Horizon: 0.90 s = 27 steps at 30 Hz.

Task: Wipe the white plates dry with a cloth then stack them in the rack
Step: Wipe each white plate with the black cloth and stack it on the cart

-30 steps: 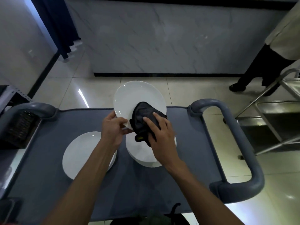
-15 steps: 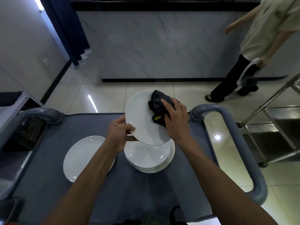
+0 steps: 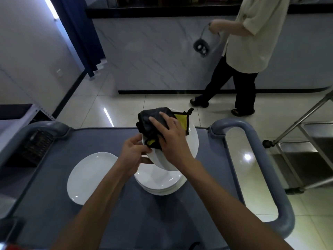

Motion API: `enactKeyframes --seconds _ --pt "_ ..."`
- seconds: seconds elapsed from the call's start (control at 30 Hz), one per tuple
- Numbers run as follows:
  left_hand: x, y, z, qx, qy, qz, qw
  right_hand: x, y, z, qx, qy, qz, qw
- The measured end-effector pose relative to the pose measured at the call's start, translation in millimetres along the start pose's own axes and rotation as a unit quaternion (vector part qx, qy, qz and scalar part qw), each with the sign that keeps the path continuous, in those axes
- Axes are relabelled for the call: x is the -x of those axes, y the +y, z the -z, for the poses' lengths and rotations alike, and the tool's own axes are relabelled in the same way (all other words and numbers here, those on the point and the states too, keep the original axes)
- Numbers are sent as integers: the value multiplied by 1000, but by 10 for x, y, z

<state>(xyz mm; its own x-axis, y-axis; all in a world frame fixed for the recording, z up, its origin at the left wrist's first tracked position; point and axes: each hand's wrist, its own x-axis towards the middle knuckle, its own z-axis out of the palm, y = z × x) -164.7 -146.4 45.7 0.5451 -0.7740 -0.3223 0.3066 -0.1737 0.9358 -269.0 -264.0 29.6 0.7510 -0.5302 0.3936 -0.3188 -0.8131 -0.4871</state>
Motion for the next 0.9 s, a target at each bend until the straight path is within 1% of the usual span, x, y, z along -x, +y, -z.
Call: enactKeyframes --seconds 0.17,0.33,0.57,0.73,0.9 --pt "17 -20 71 -5 -12 -10 1000 -79 -14 5 -9 12 -18 1000" --pt "3 -21 228 10 -8 -7 1000 -210 13 40 40 22 -48 998" --pt "-35 8 530 55 0 -2 998 -236 4 31 100 16 -95 990" --pt "-84 45 730 69 -6 4 998 -138 -124 -23 114 9 -102 988" --pt "-146 80 891 89 11 -1 996 -20 -217 -74 115 -11 -98 988"
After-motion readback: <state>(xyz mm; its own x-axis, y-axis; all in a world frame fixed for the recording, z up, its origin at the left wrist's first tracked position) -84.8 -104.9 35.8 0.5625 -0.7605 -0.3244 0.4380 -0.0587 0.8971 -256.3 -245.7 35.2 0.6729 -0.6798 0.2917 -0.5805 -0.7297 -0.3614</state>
